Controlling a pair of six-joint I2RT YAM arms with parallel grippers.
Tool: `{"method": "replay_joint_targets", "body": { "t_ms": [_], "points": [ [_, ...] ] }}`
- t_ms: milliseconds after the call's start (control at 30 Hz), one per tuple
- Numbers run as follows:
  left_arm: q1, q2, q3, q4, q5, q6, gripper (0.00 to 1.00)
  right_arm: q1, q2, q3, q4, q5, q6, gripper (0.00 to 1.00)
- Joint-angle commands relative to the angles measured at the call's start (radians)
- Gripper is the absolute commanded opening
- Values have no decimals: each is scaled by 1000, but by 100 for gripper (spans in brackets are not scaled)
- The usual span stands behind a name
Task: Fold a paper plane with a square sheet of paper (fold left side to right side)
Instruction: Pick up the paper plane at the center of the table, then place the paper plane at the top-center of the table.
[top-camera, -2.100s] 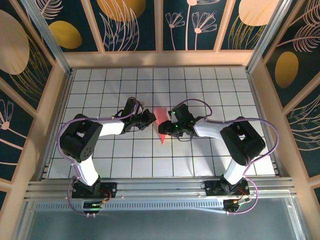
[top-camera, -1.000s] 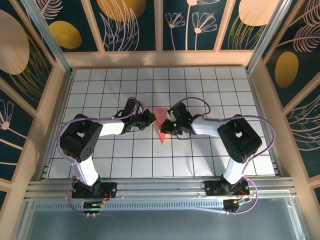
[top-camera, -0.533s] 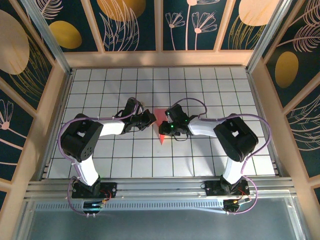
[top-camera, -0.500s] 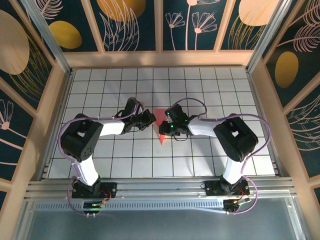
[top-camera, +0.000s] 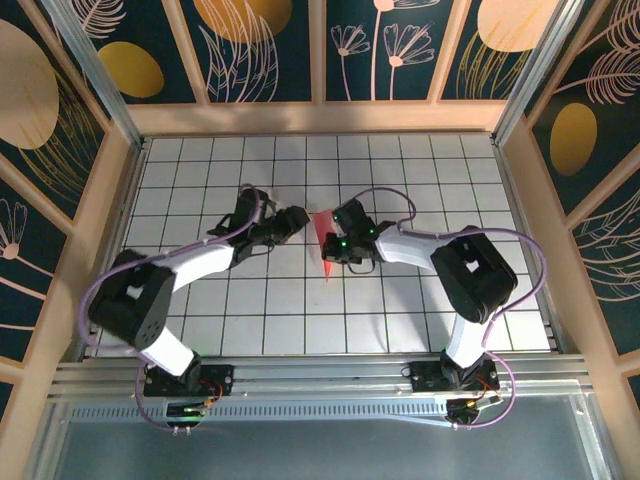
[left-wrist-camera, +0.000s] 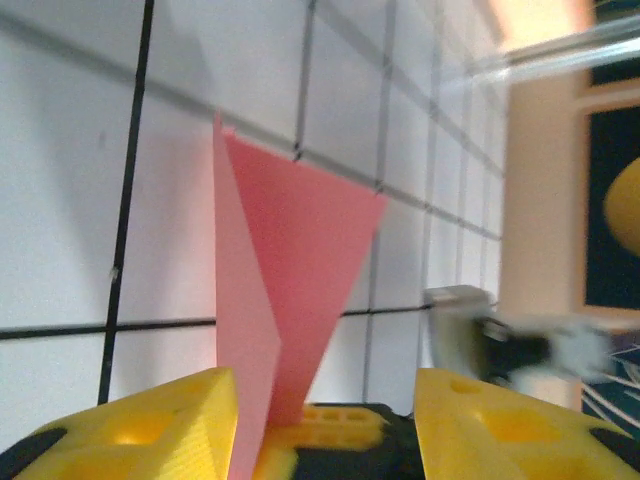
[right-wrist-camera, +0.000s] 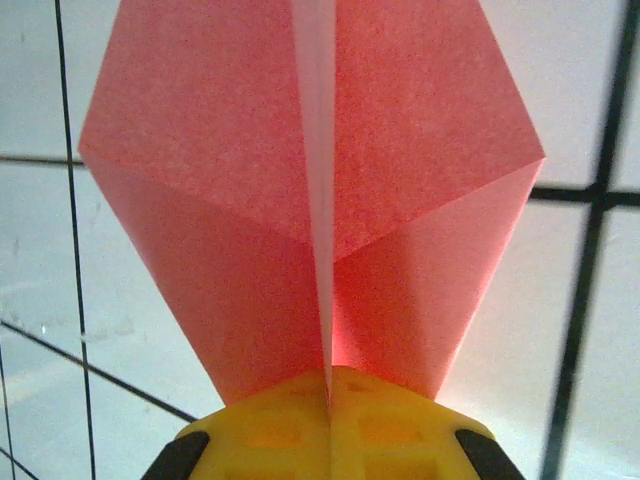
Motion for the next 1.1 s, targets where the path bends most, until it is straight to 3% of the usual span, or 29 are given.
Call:
{"method": "replay_joint_targets", "body": {
  "t_ms": [0, 200, 567, 800, 1067],
  "points": [
    [44, -123, 21, -155, -107, 100, 53, -61, -29, 94, -175, 92, -51, 2],
    [58, -256, -1, -305, -237, 203, 58, -167, 76, 297, -359, 188, -155, 2],
    [59, -336, -109, -359, -293, 246, 62, -230, 376, 733, -611, 235, -288, 2],
    [60, -362, -121, -376, -320, 251, 64, -225, 433, 744, -625, 186, -262, 2],
    [59, -331, -117, -370, -298, 243, 64, -223, 455, 721, -604, 234, -235, 3]
  ]
}}
